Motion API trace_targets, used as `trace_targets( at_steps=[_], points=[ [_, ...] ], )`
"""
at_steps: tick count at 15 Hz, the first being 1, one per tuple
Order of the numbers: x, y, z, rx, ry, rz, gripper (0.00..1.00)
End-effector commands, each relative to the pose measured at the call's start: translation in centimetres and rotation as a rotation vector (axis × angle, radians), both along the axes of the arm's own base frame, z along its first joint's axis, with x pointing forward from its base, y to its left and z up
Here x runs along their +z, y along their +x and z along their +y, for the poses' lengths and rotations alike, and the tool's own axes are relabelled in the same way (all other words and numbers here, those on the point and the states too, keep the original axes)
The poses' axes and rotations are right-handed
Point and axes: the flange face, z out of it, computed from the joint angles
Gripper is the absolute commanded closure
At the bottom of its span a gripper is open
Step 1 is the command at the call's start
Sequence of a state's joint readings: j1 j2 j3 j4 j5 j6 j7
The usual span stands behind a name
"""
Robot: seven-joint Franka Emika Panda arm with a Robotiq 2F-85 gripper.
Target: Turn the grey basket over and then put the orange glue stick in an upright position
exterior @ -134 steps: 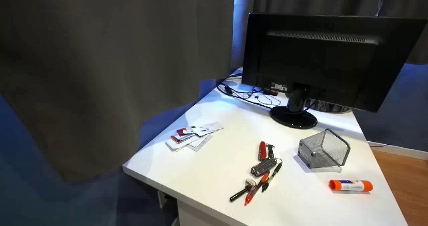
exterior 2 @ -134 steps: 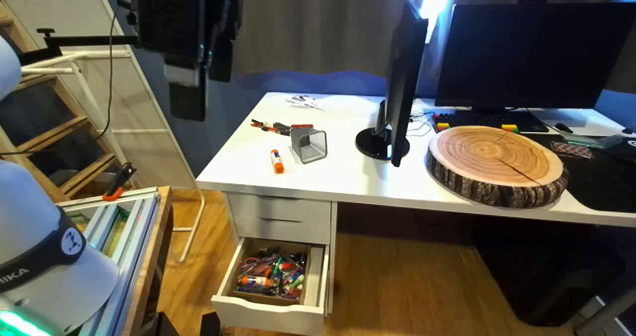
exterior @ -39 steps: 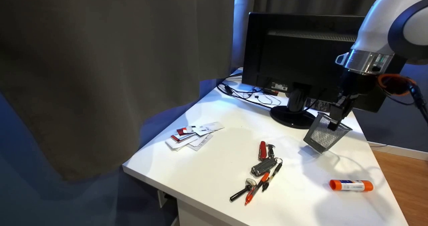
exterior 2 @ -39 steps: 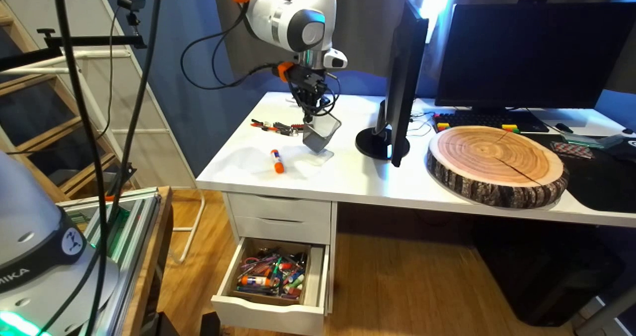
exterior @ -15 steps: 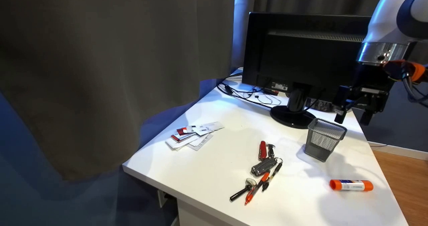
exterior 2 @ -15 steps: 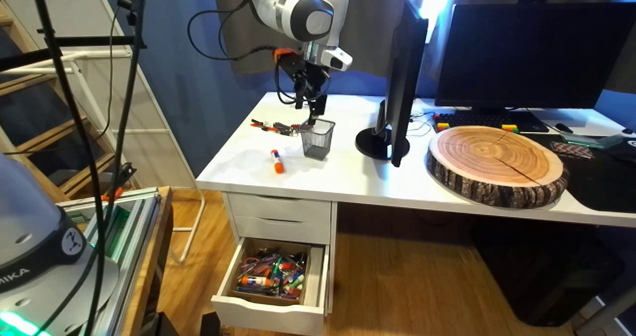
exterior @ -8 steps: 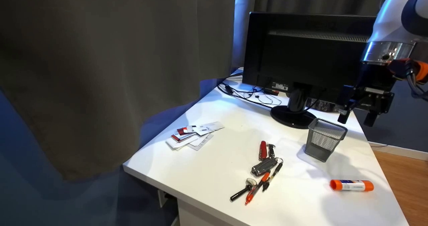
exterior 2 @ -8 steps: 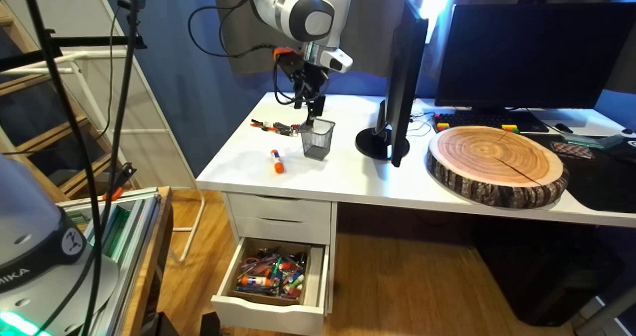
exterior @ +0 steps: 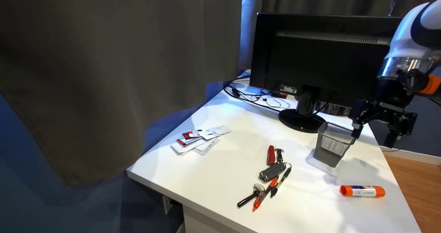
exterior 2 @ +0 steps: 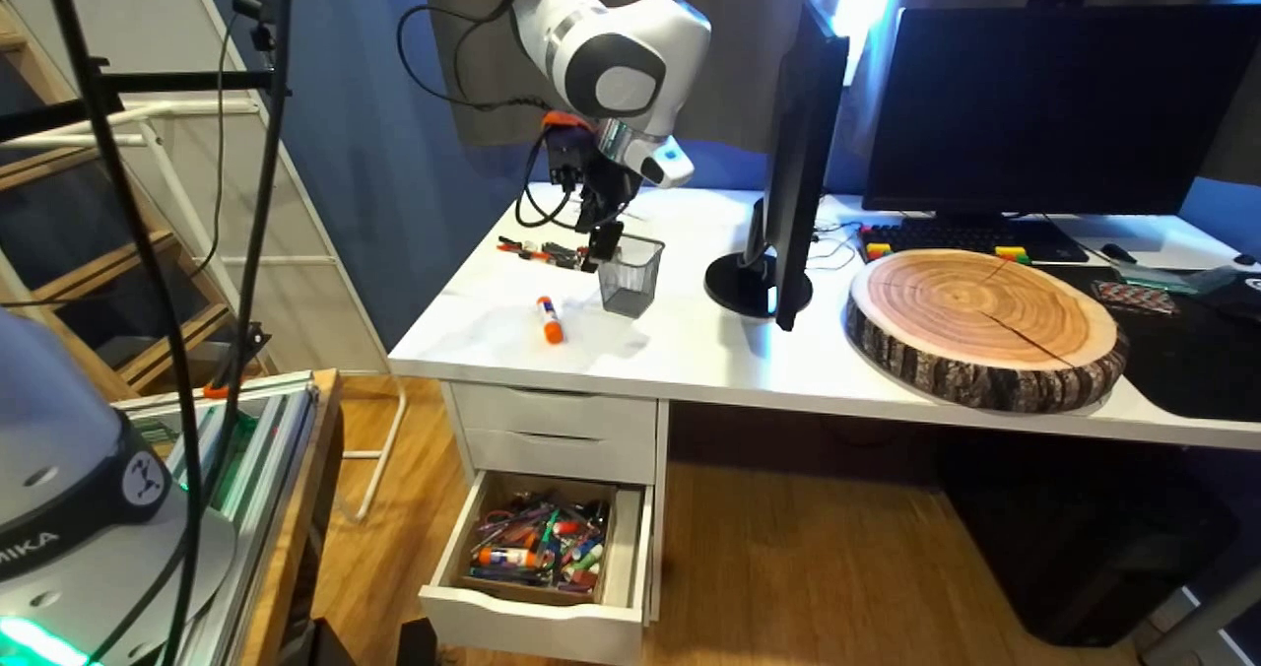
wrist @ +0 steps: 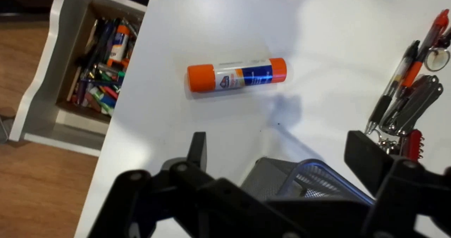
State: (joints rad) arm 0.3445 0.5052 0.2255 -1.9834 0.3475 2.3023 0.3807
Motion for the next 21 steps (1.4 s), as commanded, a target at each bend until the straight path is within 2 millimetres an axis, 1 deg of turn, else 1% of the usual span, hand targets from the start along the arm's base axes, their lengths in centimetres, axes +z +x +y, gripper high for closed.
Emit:
trace_targets(
  at_steps=[1, 3, 6, 9, 11, 13, 21],
  points=[
    [-1.3, -2.2, -2.1, -0.182, 0.041, 0.067, 0.0],
    [-2.3, -3.4, -3.3, -0.27, 0.061, 0.086, 0.0],
    [-4.3, -5.3, -4.6, -0.349, 0.06, 0.104, 0.0],
    [-5.9, -7.1, -5.5, -0.439, 0.06, 0.126, 0.0],
    [-6.6, -7.7, -5.7, -0.499, 0.071, 0.141, 0.0],
    [-7.3, -8.3, -6.1, -0.563, 0.078, 0.153, 0.0],
    [-9.0, -8.8, -6.4, -0.774, 0.148, 0.233, 0.0]
  ],
)
